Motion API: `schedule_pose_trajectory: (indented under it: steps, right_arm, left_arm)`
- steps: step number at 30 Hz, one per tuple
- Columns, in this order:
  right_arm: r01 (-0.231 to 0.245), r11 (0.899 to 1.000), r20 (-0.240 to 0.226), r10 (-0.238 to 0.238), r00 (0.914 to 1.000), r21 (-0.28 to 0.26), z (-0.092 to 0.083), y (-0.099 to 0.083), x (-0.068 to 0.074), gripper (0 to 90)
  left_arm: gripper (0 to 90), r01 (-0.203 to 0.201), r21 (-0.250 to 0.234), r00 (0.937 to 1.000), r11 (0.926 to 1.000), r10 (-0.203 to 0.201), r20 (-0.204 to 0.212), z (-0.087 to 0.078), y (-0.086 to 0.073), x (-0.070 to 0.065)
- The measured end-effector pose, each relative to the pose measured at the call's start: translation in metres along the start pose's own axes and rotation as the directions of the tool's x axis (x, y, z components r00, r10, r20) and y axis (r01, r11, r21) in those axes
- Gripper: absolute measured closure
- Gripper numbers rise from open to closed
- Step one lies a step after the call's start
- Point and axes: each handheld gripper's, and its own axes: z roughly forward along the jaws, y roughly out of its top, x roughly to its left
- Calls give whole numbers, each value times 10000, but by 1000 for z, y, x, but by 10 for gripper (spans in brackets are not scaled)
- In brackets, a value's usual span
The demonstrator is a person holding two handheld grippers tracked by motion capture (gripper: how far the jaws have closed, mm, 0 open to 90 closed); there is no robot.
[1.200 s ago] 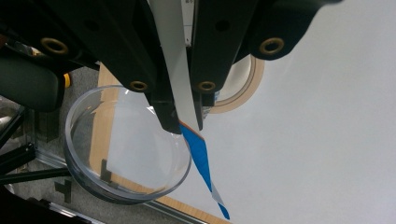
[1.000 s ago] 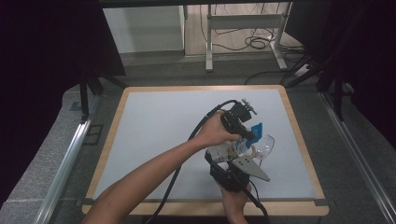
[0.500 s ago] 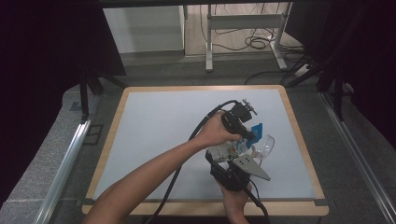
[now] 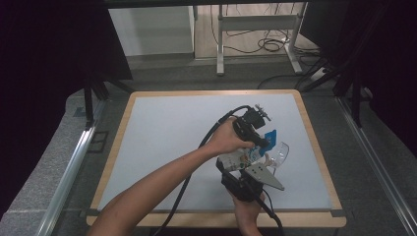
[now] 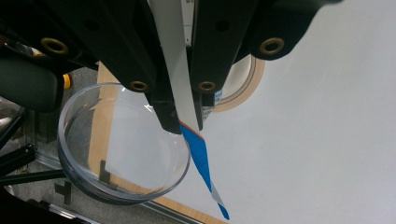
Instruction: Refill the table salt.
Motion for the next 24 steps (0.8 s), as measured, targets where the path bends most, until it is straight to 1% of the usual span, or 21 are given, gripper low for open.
schedule_pose_trajectory:
  steps: [9,15,20,24]
  right_arm:
    - [-33,10000,44,33,10000,-59,0,0,0,544]
    - [-138,9999,15,138,9999,-78,1,-1,0,544]
    - [-115,9999,26,116,9999,-128,0,-1,0,544]
    - [-193,9997,6,193,9998,-154,0,0,0,544]
  left_arm:
    - [900,5,31,10000,10000,-5,11,0,1,-1]
    - [900,44,76,10000,10000,-44,-19,1,1,0]
    - [900,4,90,10000,10000,-4,-41,0,2,-1]
    - [900,-42,91,10000,9999,42,-51,0,2,-2]
